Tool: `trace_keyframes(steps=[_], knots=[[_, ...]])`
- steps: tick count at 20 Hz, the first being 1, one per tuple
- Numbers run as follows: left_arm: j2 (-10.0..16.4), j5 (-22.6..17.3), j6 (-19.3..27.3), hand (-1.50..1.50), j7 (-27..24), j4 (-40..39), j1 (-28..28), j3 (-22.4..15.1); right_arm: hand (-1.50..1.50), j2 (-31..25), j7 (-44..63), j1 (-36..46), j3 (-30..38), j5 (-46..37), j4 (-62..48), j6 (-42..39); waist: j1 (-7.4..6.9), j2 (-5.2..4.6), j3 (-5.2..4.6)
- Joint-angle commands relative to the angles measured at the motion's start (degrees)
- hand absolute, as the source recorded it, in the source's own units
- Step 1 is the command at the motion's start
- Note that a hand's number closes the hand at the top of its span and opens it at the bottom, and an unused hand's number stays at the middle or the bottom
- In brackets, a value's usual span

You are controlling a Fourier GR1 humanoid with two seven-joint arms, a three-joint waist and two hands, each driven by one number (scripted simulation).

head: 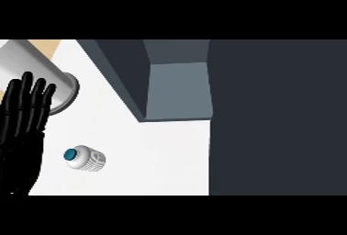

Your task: Pick up the bottled water, place it into the cabinet and close the cabinet

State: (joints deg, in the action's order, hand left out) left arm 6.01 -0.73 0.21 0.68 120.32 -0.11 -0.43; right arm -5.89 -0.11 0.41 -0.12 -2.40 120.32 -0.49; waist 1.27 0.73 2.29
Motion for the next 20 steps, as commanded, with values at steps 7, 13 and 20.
trace_keyframes(steps=[7,13,20], knots=[[-5.9,4.4,25.6,-1.50,4.4,1.5,-5.9,9.4,-1.50,1.6,2.1,-7.3,-7.2,6.5,3.4,-6.1,-3.28,-0.27,-2.41],[-6.0,12.6,37.6,-1.50,15.0,15.7,-13.2,-1.8,-1.50,1.3,8.1,-13.3,-12.9,8.2,14.5,-7.3,-1.39,-0.28,-2.20],[-6.0,28.4,46.1,-1.50,19.6,24.5,-22.5,-18.6,-1.50,3.0,15.0,-14.0,-17.8,4.6,23.5,-3.3,-1.56,-0.50,-2.23]])
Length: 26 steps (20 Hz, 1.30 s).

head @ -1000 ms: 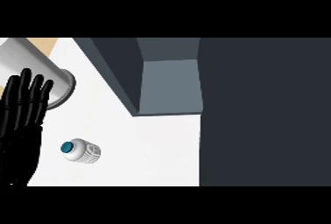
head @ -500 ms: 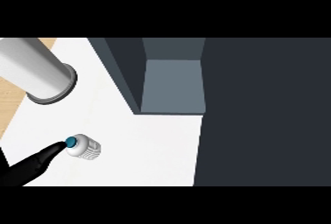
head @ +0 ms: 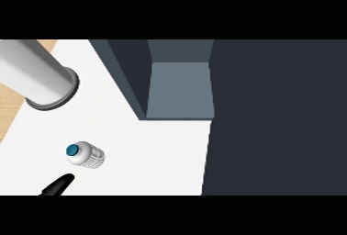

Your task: Pick up the bottled water, place it into the cabinet and close the cabinet

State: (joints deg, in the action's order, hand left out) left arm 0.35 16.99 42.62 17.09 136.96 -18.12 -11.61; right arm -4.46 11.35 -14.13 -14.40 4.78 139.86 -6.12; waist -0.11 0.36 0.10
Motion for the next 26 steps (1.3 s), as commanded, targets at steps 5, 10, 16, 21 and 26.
trace_keyframes(steps=[5,10,16,21,26], knots=[[1.3,12.5,3.6,-1.50,8.8,11.7,-5.4,-6.7,-1.50,1.3,5.4,-2.0,-8.3,-6.1,7.3,2.9,-0.01,0.10,0.07],[1.3,14.0,6.3,-1.50,7.2,9.3,-6.3,-11.5,-1.50,1.9,8.2,0.9,-10.4,-8.6,6.1,5.3,-0.19,0.00,0.01],[3.2,14.1,8.1,-1.50,8.9,7.3,-6.1,-9.1,-1.50,1.2,10.0,0.6,-12.7,-10.4,10.3,7.6,0.40,-0.03,0.01],[4.9,12.4,8.3,-1.50,8.5,8.3,-8.4,-9.3,-1.50,-0.5,8.7,0.2,-12.2,-10.2,8.5,8.0,0.18,-0.08,-0.02],[4.5,11.5,8.9,-1.50,10.3,3.6,-5.4,-7.3,-1.50,-0.6,8.4,-0.9,-16.9,-13.6,9.2,10.6,0.70,-0.14,-0.06]])
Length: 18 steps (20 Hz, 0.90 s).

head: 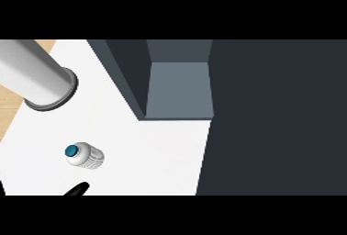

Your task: Pick up the bottled water, place it into the cabinet and close the cabinet

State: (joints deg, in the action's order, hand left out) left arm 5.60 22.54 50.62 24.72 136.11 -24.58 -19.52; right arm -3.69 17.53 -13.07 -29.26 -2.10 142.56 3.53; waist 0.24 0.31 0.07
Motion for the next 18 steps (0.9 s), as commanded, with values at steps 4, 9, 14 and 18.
trace_keyframes(steps=[4,9,14,18], knots=[[2.4,2.4,-1.0,-1.50,2.7,5.2,-0.1,4.9,-1.50,-2.5,-1.5,-3.8,-4.1,-8.0,5.3,2.4,0.24,0.06,-0.04],[1.1,1.3,-1.0,-1.50,1.7,-2.2,5.4,5.9,-1.50,-4.5,1.8,-2.2,-4.6,-7.3,7.7,3.6,0.29,-0.11,-0.08],[-0.9,1.2,-0.1,-1.50,0.4,-6.8,8.3,7.1,-1.50,-6.7,1.8,-0.6,-1.5,-4.7,6.9,3.1,0.16,-0.24,-0.09],[-1.2,-6.6,0.9,-1.50,-8.1,-13.7,7.3,10.1,-1.50,-6.1,-0.8,-1.7,-4.9,-7.7,6.3,5.5,0.19,-0.10,-0.16]])
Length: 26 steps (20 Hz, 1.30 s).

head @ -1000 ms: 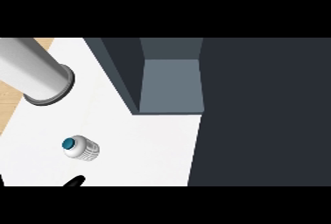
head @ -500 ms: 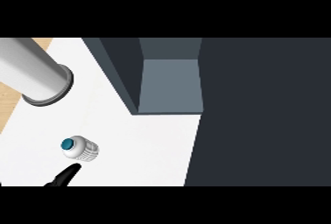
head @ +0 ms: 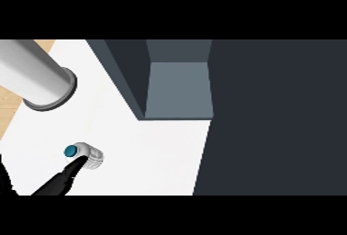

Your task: Pick up the bottled water, place it into the cabinet and close the cabinet

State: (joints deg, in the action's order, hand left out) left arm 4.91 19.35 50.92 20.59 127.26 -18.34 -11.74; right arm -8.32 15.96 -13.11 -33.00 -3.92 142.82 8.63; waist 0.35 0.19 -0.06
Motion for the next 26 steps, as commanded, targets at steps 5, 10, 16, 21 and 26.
trace_keyframes(steps=[5,10,16,21,26], knots=[[1.6,-12.5,-3.2,-1.50,-8.5,-8.2,-0.1,7.4,-1.50,-1.8,5.1,1.1,-2.5,-6.8,7.2,2.8,-0.29,0.04,-0.11],[-2.2,-17.7,-5.7,-1.50,-19.5,-19.5,3.0,8.2,-1.50,-1.4,3.8,1.4,-2.9,-5.5,4.6,4.7,-0.10,-0.06,-0.07],[-4.8,-22.4,-7.8,-1.50,-29.4,-24.3,0.3,7.4,-1.50,-3.7,2.8,0.3,-4.6,-7.3,6.0,6.0,-0.12,0.04,-0.04],[-4.9,-28.8,-8.4,-1.50,-37.8,-34.7,4.2,7.7,-1.50,-4.6,5.5,4.4,-2.7,-5.5,5.6,6.4,-0.15,-0.10,-0.06],[-4.8,-31.7,-15.1,-1.50,-40.9,-41.3,7.5,13.8,-1.50,-4.4,5.8,5.2,-3.9,-7.2,5.0,7.9,-0.12,-0.10,-0.01]])
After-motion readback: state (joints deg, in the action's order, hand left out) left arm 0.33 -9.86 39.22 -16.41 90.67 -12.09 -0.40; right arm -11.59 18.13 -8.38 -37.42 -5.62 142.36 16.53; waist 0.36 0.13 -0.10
